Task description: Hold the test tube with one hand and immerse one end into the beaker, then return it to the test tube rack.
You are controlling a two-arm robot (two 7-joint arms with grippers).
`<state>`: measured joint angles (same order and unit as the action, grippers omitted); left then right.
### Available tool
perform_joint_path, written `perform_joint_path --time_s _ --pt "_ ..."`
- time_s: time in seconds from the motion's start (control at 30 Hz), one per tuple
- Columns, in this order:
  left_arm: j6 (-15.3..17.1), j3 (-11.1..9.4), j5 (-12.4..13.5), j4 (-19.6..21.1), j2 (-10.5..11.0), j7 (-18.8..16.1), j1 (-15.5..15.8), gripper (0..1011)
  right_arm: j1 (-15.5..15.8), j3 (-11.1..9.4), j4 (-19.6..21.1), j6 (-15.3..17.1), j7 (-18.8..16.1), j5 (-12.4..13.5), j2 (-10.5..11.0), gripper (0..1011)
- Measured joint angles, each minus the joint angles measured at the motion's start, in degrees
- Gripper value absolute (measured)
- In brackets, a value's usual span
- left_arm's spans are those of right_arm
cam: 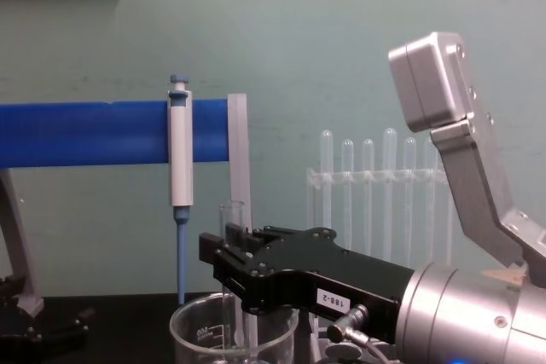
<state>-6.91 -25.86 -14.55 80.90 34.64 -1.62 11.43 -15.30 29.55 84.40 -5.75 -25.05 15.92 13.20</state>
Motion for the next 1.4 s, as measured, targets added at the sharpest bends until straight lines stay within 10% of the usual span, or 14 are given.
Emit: perform_joint_path --time_s 1.4 --pt "0.00 0.00 0.00 0.00 0.00 0.00 0.00 1000 0.00 0.00 0.00 0.00 0.00 0.00 0.00 225"
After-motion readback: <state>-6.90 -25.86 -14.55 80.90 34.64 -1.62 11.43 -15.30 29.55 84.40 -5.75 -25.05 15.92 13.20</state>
